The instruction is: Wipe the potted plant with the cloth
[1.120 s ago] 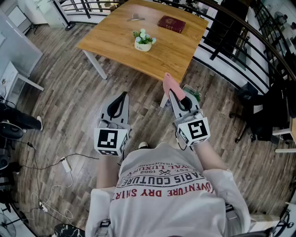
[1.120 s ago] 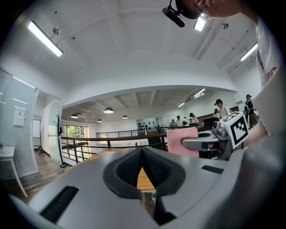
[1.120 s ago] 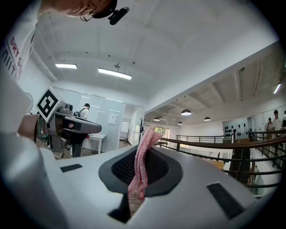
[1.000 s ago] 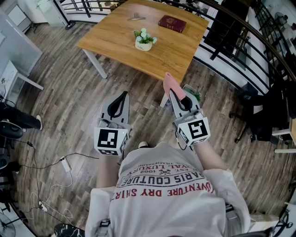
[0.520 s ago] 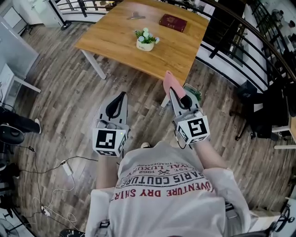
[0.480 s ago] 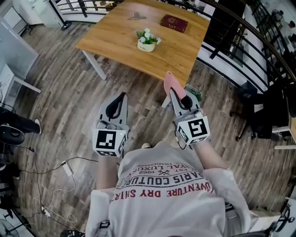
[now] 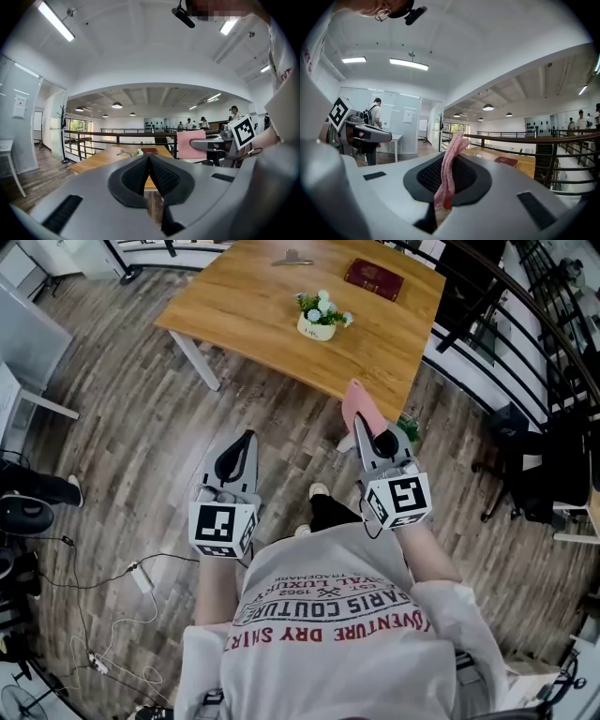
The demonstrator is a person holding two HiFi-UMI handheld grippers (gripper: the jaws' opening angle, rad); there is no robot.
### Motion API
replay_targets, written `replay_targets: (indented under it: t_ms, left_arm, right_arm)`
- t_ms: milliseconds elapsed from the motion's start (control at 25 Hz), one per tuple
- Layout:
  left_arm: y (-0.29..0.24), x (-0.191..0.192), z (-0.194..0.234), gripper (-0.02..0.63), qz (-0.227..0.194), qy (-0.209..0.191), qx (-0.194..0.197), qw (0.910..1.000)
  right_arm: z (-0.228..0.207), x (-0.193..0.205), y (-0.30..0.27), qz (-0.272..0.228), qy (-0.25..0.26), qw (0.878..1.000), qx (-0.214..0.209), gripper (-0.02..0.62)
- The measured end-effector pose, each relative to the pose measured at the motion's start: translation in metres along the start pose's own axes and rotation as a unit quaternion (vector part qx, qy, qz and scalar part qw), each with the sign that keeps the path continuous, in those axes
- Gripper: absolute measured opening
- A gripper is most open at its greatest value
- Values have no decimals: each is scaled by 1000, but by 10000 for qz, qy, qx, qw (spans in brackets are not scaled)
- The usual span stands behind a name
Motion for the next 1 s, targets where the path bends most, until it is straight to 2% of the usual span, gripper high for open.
replay_targets:
  t_ms: [240,480,720,880,1000]
  left_arm:
    - [-50,10,39,15,98,0,-15,10000]
    - [-134,5,80,15,300,-162,47,9994]
    - [-225,-15,121,15,275,-309,331,9986]
    - [-278,-19,137,15,292,-364,537,9975]
    - [-309,-16,140,15,323,-233,960,9946]
  right_arm:
    - [-22,9,-65,57,-51,10000,-33,40]
    - [-70,16,-152,105,-41,9999,71,40]
    - [-119,11,-230,204,-102,9993,297,40]
    - [-145,10,-256,247,-136,9985,464,40]
    - [-166,12,-262,349,-173,9968,698,40]
Point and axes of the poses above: the fingertips, and each gripper's own axes: y backward along the fingers, z to its left, x out of its underside, the point moved 9 cm from there along y, backward along the fingers, and after that the axes turned 3 degrees about -y, right-handed, at the moved point
